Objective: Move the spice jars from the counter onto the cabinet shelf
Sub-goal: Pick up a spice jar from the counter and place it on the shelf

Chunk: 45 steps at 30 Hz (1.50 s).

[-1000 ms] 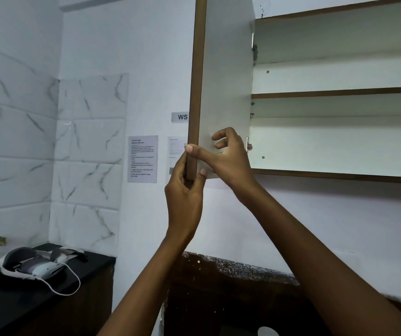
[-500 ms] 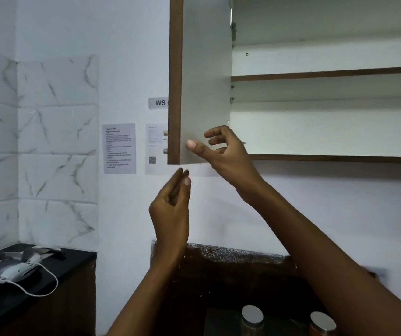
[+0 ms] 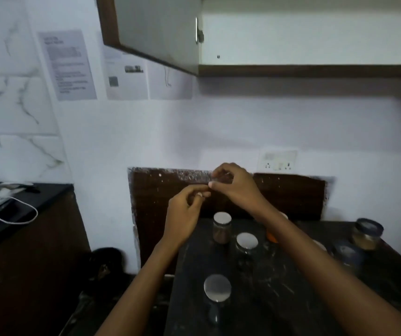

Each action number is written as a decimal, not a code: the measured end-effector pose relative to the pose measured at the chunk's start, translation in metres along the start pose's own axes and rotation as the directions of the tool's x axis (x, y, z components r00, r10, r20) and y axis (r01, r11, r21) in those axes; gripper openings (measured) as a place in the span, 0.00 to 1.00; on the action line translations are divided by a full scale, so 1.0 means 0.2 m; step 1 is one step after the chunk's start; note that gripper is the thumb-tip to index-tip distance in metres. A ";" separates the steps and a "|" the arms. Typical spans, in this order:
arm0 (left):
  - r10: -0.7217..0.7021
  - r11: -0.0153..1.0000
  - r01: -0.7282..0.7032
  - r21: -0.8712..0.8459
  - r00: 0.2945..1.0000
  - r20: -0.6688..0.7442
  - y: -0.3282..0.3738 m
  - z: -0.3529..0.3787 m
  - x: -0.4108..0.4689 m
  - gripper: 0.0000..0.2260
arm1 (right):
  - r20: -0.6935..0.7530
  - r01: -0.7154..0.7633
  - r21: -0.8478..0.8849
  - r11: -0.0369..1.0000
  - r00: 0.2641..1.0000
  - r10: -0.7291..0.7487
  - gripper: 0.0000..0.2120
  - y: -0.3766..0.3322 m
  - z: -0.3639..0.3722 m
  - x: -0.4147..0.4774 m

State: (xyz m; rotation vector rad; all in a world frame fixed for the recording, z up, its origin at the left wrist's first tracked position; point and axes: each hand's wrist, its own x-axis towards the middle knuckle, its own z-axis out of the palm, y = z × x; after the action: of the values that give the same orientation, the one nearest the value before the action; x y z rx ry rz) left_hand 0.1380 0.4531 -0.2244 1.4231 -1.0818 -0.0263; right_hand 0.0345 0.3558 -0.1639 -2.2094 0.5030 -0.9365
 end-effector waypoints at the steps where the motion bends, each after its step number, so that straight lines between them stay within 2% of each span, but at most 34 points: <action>1: -0.026 1.000 0.026 0.014 0.999 0.030 -0.05 0.02 -0.04 0.11 | 0.021 -0.036 -0.011 0.999 0.999 0.036 0.06 0.08 0.03 -0.05; 7: -0.229 0.968 0.199 0.152 0.948 0.220 -0.35 0.13 -0.29 0.10 | 0.180 -0.230 -0.106 0.967 0.953 0.246 0.09 0.49 0.22 -0.31; 12: -0.421 0.890 0.303 0.341 0.834 0.357 -0.58 0.18 -0.46 0.14 | 0.282 -0.382 -0.219 0.898 0.856 0.433 0.15 0.79 0.36 -0.48; 16: -0.518 0.838 0.340 0.427 0.741 0.427 -0.68 0.21 -0.58 0.18 | 0.327 -0.437 -0.309 0.845 0.785 0.526 0.27 0.91 0.47 -0.60; 20: -0.542 0.828 0.350 0.438 0.701 0.463 -0.70 0.24 -0.65 0.20 | 0.342 -0.498 -0.294 0.816 0.742 0.576 0.40 0.98 0.57 -0.68; 23: -0.549 0.832 0.376 0.407 0.660 0.513 -0.71 0.25 -0.69 0.23 | 0.351 -0.509 -0.284 0.813 0.733 0.582 0.45 1.01 0.63 -0.71; 26: -0.578 0.815 0.426 0.392 0.634 0.513 -0.73 0.27 -0.72 0.25 | 0.363 -0.515 -0.280 0.810 0.725 0.586 0.45 1.03 0.66 -0.72; 32: -0.587 0.809 0.486 0.330 0.682 0.436 -0.74 0.29 -0.75 0.24 | 0.325 -0.481 -0.289 0.828 0.764 0.558 0.37 1.05 0.70 -0.75; 36: -0.598 0.802 0.501 0.326 0.671 0.439 -0.75 0.29 -0.75 0.27 | 0.306 -0.464 -0.291 0.836 0.783 0.541 0.34 1.06 0.68 -0.75; 39: -0.599 0.800 0.520 0.299 0.666 0.445 -0.74 0.29 -0.75 0.30 | 0.305 -0.483 -0.232 0.844 0.788 0.535 0.33 1.06 0.64 -0.74; 45: -0.619 0.770 0.601 0.213 0.623 0.479 -0.71 0.27 -0.74 0.52 | 0.284 -0.500 -0.117 0.858 0.811 0.511 0.35 0.99 0.51 -0.68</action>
State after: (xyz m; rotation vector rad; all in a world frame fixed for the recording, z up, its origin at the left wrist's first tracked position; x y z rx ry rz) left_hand 0.1037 0.4681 -0.4335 1.8163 -0.9646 -0.9609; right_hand 0.0023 0.3400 -0.4221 -2.0382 0.9064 -0.2933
